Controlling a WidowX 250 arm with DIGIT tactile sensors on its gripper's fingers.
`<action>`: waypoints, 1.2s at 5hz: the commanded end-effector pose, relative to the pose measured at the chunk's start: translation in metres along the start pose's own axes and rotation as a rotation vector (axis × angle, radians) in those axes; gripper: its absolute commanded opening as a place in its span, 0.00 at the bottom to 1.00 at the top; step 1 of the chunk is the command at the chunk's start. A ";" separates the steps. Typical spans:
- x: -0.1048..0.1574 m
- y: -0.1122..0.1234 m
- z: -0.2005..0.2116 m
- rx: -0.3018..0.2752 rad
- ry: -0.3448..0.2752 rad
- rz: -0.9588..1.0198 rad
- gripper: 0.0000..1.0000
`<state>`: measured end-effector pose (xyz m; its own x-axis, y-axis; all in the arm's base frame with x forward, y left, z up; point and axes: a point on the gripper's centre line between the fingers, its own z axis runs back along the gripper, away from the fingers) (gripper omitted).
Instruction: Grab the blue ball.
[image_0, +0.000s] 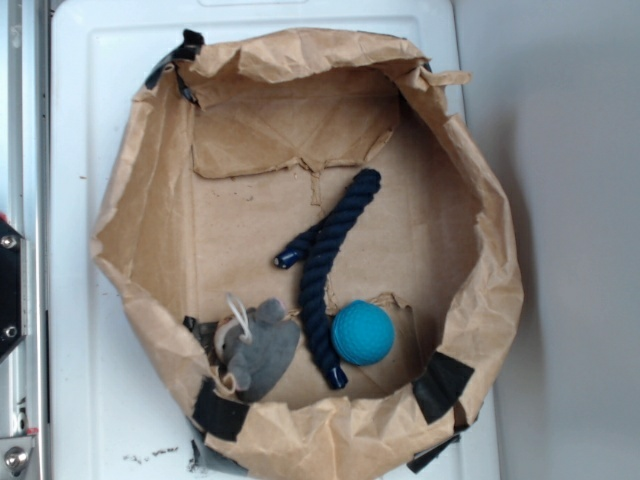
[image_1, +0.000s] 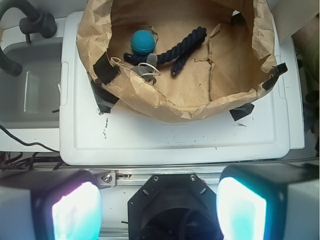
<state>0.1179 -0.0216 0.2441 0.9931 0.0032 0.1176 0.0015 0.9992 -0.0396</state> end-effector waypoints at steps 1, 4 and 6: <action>0.000 0.000 0.000 0.000 0.000 0.000 1.00; 0.065 -0.003 -0.017 -0.049 -0.054 0.010 1.00; 0.119 0.023 -0.037 -0.084 -0.103 0.048 1.00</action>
<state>0.2363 -0.0063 0.2028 0.9875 0.0250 0.1556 -0.0043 0.9912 -0.1322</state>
